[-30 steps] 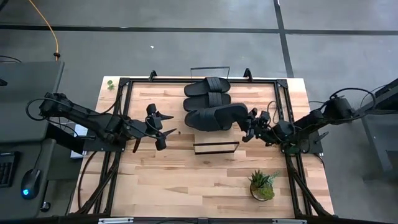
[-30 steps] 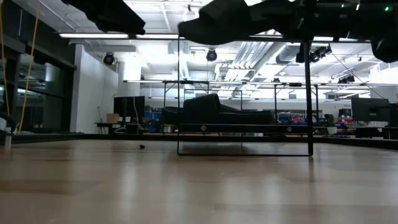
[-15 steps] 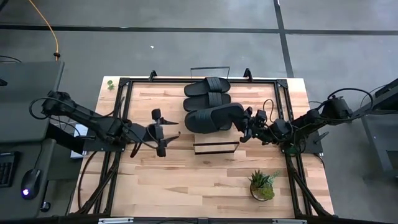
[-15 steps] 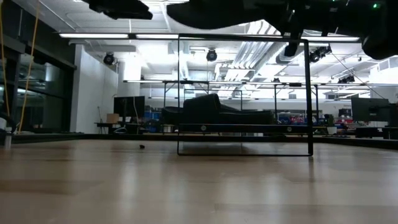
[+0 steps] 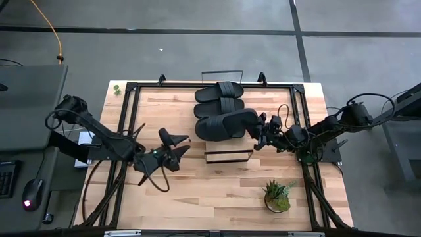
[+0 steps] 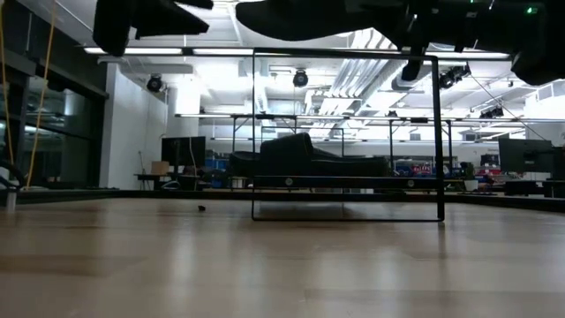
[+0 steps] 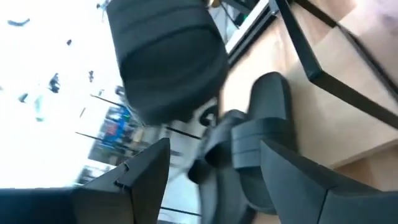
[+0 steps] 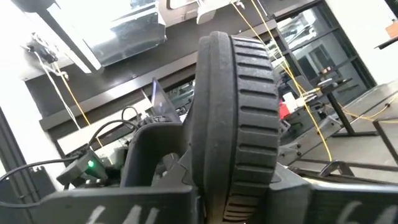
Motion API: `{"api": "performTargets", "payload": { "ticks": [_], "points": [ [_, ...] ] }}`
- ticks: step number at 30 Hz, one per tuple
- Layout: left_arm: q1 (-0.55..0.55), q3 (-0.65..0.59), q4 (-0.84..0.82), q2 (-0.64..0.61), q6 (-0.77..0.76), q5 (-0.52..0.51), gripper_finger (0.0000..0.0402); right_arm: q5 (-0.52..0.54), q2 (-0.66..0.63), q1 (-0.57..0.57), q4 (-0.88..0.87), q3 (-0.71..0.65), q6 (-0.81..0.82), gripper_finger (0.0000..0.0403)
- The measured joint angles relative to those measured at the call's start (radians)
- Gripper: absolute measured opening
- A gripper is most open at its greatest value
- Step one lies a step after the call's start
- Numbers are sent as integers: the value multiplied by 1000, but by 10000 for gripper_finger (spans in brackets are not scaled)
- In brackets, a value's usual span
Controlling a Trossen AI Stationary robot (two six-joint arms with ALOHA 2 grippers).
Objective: Pick and place slides into the shelf
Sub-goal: Put the black slide on the shelf
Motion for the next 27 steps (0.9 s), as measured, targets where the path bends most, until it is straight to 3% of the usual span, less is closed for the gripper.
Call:
{"api": "performTargets", "payload": {
  "ticks": [12, 27],
  "points": [
    [-2, 0, 271, 124, 422, -20, 234, -31, 0, -13, -25, 0, 42, 33],
    [24, 0, 319, 147, 506, -37, 234, -53, 0, -13, -40, 0, 61, 33]
  ]
}}
